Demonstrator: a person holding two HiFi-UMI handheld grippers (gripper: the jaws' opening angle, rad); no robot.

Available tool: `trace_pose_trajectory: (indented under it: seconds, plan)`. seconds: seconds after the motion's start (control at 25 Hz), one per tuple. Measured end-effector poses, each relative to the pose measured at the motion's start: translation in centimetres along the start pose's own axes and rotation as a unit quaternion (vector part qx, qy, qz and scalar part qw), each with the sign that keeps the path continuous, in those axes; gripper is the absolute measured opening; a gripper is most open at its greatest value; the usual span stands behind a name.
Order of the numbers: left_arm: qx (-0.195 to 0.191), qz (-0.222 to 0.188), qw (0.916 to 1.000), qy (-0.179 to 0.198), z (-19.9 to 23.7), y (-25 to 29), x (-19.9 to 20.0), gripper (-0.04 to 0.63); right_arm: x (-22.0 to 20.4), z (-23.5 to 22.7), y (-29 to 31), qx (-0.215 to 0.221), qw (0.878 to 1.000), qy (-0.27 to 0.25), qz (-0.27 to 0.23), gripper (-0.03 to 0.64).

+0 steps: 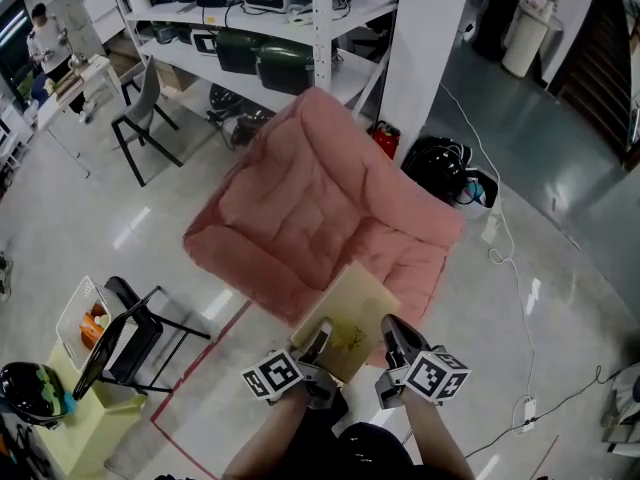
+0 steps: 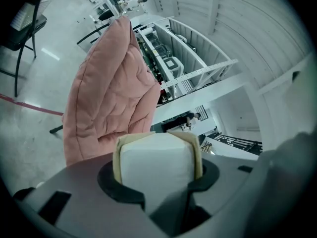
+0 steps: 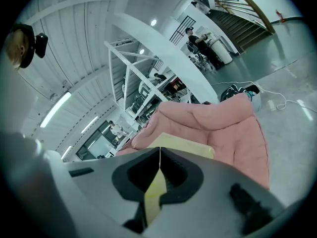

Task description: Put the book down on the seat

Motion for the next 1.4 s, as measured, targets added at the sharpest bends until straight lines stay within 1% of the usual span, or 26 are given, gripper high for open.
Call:
trace_pose_trajectory:
  seconds: [0.12, 0.28, 0.4, 0.76, 0.92, 1.08, 1.16, 1.24, 1.32, 1.4]
  plan:
    - [0.004, 0.001, 0.9999, -0.016, 1.0, 1.3, 0.1, 0.219, 0.4, -0.4, 1.3, 0.003, 1.0, 0.0, 0.008, 0.014]
    - [0.008, -0.009, 0.9984, -0.056, 3.0, 2.5, -0.3, 0.219, 0.6, -1.3, 2.5, 0.001, 1.0, -0.004, 0.023, 0.012]
    - [0.019, -0.019, 0.9967, -0.077, 4.6, 2.8, -1.0, 0.221, 0.2, -2.4, 3.7, -0.001, 0.999, -0.004, 0.036, 0.014]
    - [0.035, -0.029, 0.9935, -0.104, 8.7, 4.0, -3.9, 0.222, -2.0, -6.1, 6.4, 0.001, 0.997, -0.006, 0.082, 0.014]
    - [0.035, -0.029, 0.9924, -0.114, 10.5, 4.8, -5.0, 0.224, -3.4, -7.9, 7.3, -0.001, 0.996, 0.004, 0.089, 0.014]
    - [0.031, -0.024, 0.9924, -0.117, 11.9, 5.2, -6.0, 0.224, -4.3, -9.3, 8.2, -0.003, 0.996, 0.008, 0.094, 0.014]
    - [0.041, -0.023, 0.9916, -0.12, 12.7, 5.1, -6.7, 0.224, -4.6, -9.7, 8.5, -0.001, 0.995, 0.006, 0.097, 0.012]
    - [0.061, -0.023, 0.9897, -0.127, 13.7, 4.8, -7.6, 0.224, -4.9, -10.1, 8.7, 0.002, 0.995, 0.005, 0.1, 0.013]
    - [0.082, -0.026, 0.9862, -0.142, 14.7, 4.6, -8.4, 0.225, -5.2, -10.3, 8.8, 0.006, 0.995, 0.005, 0.102, 0.013]
    - [0.083, -0.036, 0.9826, -0.162, 15.3, 4.5, -8.9, 0.23, -5.5, -10.4, 8.8, 0.009, 0.994, 0.005, 0.105, 0.014]
Point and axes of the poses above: the fingertips, and each gripper's own axes: y forward along the fingers, z to its left, x out of its top, the point moved 9 cm from there along -y, backward along the fingers, and after that the axes turned 4 degrees about -x, right-handed, at the moved point
